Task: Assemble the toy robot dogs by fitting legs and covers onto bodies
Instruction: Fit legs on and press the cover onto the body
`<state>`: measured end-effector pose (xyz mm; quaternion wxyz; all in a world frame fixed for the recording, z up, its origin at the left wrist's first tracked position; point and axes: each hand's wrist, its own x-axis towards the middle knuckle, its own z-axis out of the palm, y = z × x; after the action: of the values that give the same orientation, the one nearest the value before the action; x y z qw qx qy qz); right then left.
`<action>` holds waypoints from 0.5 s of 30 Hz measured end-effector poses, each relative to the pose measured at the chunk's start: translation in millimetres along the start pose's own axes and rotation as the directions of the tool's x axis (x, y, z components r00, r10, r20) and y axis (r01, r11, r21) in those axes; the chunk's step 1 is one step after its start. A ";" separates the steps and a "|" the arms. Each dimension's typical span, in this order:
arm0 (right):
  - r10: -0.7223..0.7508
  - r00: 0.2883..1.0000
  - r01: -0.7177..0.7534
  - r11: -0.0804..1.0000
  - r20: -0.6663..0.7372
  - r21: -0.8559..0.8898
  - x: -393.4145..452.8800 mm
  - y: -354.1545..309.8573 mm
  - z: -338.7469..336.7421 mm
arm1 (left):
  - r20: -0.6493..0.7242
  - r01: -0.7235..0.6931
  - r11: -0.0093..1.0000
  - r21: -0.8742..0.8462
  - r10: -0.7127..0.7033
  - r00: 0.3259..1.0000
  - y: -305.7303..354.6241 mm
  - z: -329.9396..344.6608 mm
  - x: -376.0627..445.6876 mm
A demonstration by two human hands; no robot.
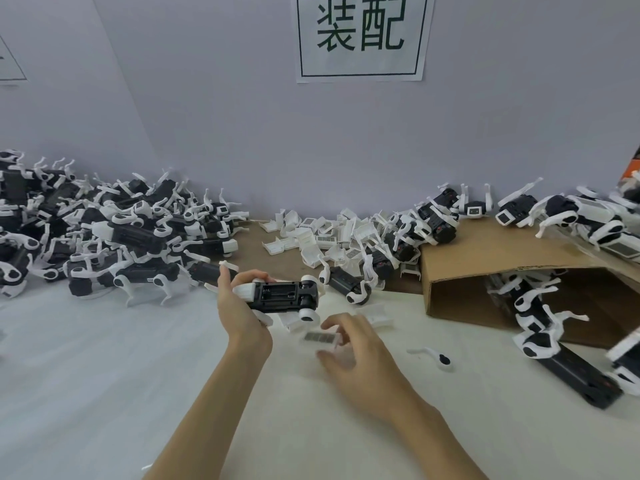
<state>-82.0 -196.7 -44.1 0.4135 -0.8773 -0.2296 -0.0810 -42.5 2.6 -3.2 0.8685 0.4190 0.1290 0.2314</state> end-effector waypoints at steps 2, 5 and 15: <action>0.041 0.994 -0.034 0.997 -0.100 0.074 0.7 1.1 -11.6 | -0.019 -0.015 1.000 0.018 0.015 1.000 -0.5 0.1 -0.2; 0.148 0.971 -0.113 0.976 -0.188 0.185 1.7 10.0 -31.6 | -0.029 -0.016 0.999 0.033 0.017 0.999 -1.9 -0.1 -0.2; 0.449 0.894 -0.228 0.481 -0.014 0.847 5.1 15.3 -55.7 | 0.040 0.008 0.984 0.177 -0.015 0.999 -15.5 13.4 -19.1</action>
<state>-67.6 -246.0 -17.1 0.8072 -0.5899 -0.0110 0.0178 -48.7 -24.6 -6.6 0.8316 0.4984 0.1337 0.2054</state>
